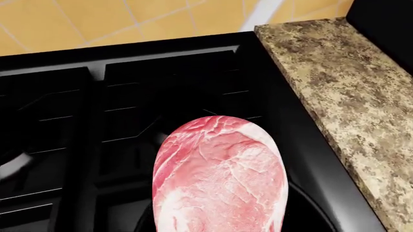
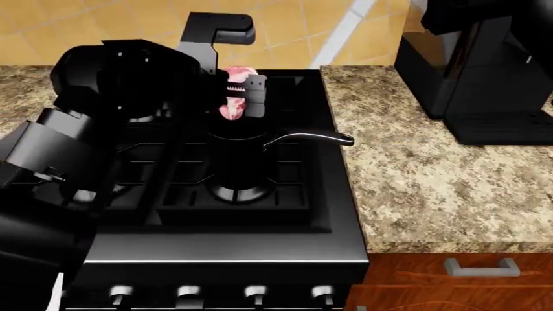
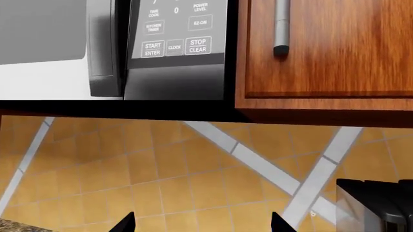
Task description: Frozen meat rests on a plate on the counter. Retrieve the meat and place it in a pot on a burner. Then turn the burner on.
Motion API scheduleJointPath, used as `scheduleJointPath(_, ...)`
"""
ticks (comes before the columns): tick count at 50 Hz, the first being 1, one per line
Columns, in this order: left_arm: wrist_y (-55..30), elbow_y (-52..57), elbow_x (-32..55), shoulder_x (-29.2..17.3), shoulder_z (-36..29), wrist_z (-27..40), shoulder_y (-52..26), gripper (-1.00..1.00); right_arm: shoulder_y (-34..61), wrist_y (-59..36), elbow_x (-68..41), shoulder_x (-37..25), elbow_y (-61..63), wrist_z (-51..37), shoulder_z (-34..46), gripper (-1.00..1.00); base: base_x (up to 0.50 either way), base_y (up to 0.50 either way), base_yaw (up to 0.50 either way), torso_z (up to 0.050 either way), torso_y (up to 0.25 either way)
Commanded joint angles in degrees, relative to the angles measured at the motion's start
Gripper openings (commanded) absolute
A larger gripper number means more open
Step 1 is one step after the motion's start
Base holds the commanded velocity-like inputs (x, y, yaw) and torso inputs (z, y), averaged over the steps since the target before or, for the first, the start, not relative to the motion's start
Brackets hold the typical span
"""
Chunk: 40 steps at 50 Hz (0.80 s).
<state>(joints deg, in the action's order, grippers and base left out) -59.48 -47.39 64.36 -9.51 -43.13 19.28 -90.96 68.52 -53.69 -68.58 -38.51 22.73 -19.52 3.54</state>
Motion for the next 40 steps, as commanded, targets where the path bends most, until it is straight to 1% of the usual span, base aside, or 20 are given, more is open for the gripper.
scheduleJointPath(1, 0.0, -0.1, 0.3, 0.0, 0.2, 0.6, 0.1, -1.0, -0.2, 0.6, 0.6, 0.1, -0.3, 0.4, 0.4, 1.0, 0.0, 0.0, 0.0, 0.0, 0.0)
scheduleJointPath(24, 0.4, -1.4, 0.0, 1.0, -0.7, 0.3, 0.6, -1.0, -1.5, 1.8, 1.2, -0.4, -1.0, 1.6, 0.2, 1.0, 0.0, 0.0, 0.0, 0.0, 0.0)
scheduleJointPath(32, 0.1, -0.6, 0.3, 0.7, -0.6, 0.8, 0.9, -1.0, -1.8, 1.3, -0.5, -1.5, -0.3, 1.2, -0.9, 1.0, 0.0, 0.0, 0.0, 0.0, 0.0)
scheduleJointPath(40, -0.3, 0.3, 0.8, 0.2, -0.4, 1.3, 1.1, -1.0, -1.7, 1.9, 0.6, -0.7, -0.8, 1.5, 0.0, 1.0, 0.0, 0.0, 0.0, 0.0, 0.001)
